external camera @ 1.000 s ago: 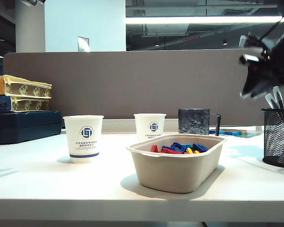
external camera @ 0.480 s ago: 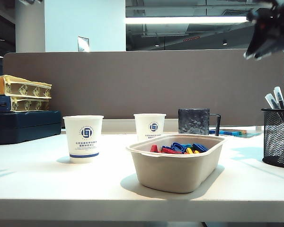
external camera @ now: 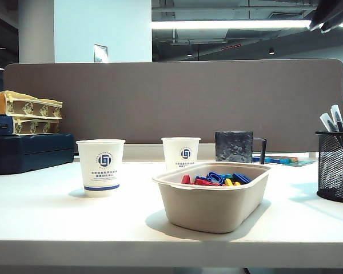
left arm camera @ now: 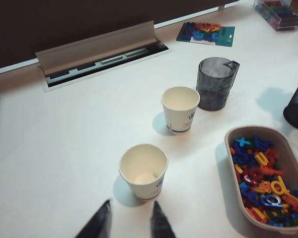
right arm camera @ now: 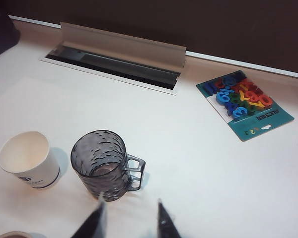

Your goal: Pick up one pen and put it in the pen container.

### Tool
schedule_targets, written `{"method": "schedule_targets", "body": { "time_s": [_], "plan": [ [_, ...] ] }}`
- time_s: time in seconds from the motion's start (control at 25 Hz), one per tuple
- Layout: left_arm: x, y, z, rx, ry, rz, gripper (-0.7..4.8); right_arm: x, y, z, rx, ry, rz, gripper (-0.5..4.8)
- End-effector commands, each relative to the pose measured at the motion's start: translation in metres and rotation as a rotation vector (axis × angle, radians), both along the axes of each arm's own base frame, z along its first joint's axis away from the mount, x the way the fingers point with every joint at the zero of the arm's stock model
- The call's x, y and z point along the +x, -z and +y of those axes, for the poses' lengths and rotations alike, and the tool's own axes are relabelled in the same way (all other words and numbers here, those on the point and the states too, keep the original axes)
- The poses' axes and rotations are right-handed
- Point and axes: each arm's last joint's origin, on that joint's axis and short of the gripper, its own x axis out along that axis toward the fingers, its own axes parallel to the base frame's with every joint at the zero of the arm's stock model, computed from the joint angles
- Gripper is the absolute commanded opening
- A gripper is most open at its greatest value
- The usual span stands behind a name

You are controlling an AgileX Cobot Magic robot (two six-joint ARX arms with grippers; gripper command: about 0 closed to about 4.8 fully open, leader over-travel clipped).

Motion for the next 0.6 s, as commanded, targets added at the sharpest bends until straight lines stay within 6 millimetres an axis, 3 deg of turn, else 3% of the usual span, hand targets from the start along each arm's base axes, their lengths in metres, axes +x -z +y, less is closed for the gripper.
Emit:
{"method": "schedule_targets", "body": {
  "time_s": [0.04, 0.4, 0.6],
  "plan": [
    [-0.013, -0.003, 0.008, -0.009, -0.004, -0.021, 0.98, -0.018, -0.009, 0.000, 0.003, 0.002, 0.002, 1.27],
    [-0.037, -0.001, 0.022, -0.010, -0.007, -0.021, 0.98, -0.058, -0.022, -0.001, 0.004, 0.002, -0.052, 1.27],
    [-0.046, 0.000, 0.027, -0.012, -0.007, -0.025, 0.98, -0.082, -0.019, -0.001, 0.003, 0.005, -0.085, 1.26]
  ]
}}
